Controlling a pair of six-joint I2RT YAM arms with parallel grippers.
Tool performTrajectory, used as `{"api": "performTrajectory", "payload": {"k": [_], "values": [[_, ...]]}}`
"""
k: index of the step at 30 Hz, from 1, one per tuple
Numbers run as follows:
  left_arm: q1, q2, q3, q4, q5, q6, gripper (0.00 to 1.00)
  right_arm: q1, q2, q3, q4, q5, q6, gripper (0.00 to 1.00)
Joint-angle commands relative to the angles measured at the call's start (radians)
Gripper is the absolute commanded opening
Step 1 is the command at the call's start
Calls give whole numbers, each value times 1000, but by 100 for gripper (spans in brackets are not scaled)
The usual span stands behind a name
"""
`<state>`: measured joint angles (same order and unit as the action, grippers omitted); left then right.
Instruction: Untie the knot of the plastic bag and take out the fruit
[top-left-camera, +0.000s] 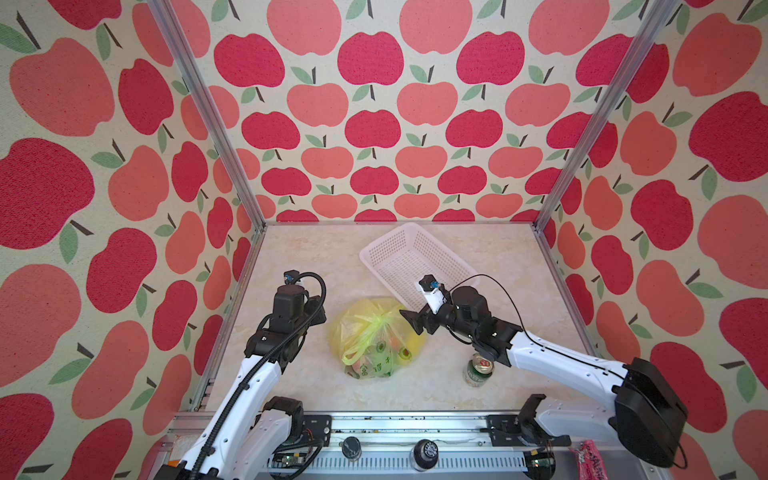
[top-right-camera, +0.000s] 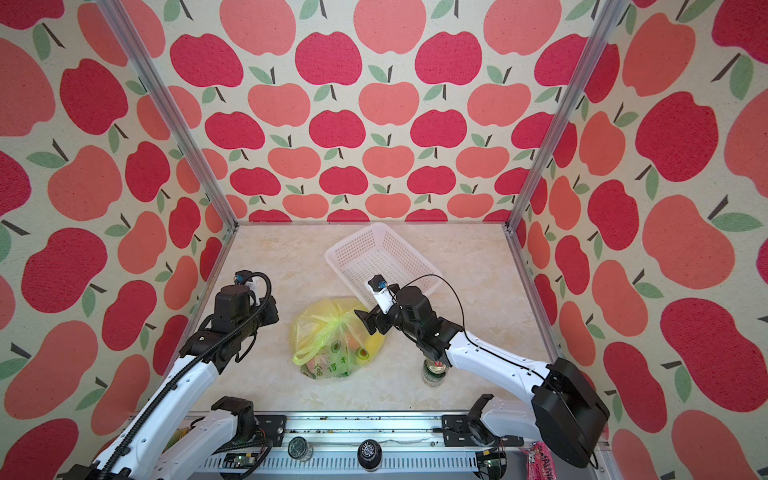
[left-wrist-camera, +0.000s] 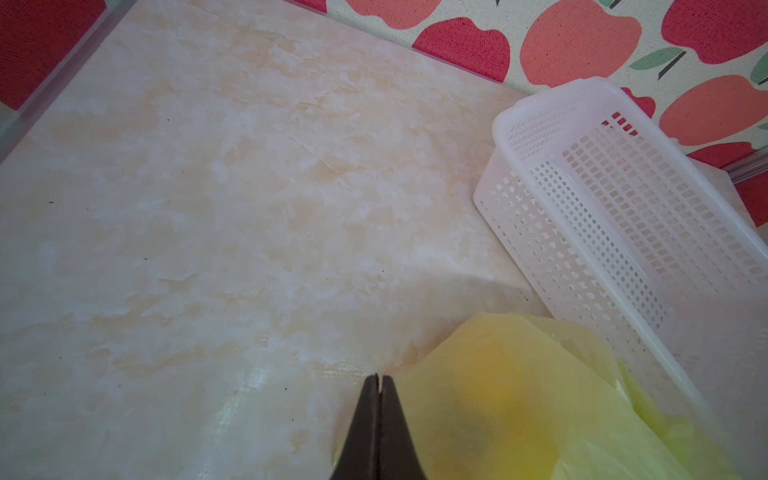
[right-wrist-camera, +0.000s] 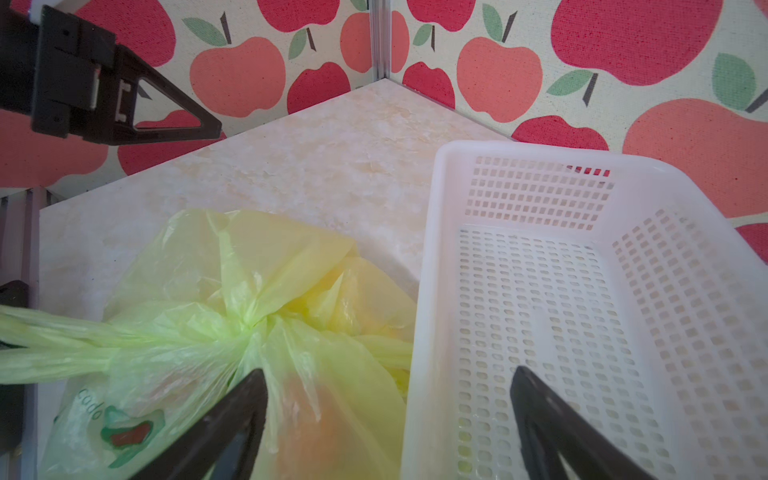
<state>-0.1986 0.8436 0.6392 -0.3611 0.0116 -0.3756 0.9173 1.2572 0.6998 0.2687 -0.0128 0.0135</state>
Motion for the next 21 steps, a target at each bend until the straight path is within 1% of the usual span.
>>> {"api": "performTrajectory", "payload": {"k": [1, 3, 4, 6, 8, 10, 13, 15, 17, 21], "values": [[5, -12, -10, 21, 44, -9, 0, 47, 32, 48, -7, 14, -59, 93], [4, -23, -8, 12, 60, -15, 1, 54, 35, 50, 2, -3, -59, 93], [4, -33, -3, -6, 70, -19, 9, 54, 32, 48, 5, -8, -56, 93], [-4, -61, 12, -54, 83, -30, 29, 55, 23, 38, 12, -4, -55, 94], [-33, -108, 19, -94, 81, -39, 57, 54, 5, 22, 26, 4, -56, 95], [-85, -153, 20, -119, 64, -42, 71, 55, -11, 7, 36, 10, -59, 96], [-205, -192, 14, -130, 7, -29, 83, 55, -30, -9, 41, 19, -64, 97], [-268, -191, 0, -110, -35, -10, 88, 53, -43, -18, 42, 24, -67, 98], [-308, -162, -5, -99, -52, -5, 91, 55, -54, -24, 44, 28, -77, 99], [-356, -77, -9, -70, -64, 1, 92, 54, -68, -32, 51, 29, -86, 99]]}}
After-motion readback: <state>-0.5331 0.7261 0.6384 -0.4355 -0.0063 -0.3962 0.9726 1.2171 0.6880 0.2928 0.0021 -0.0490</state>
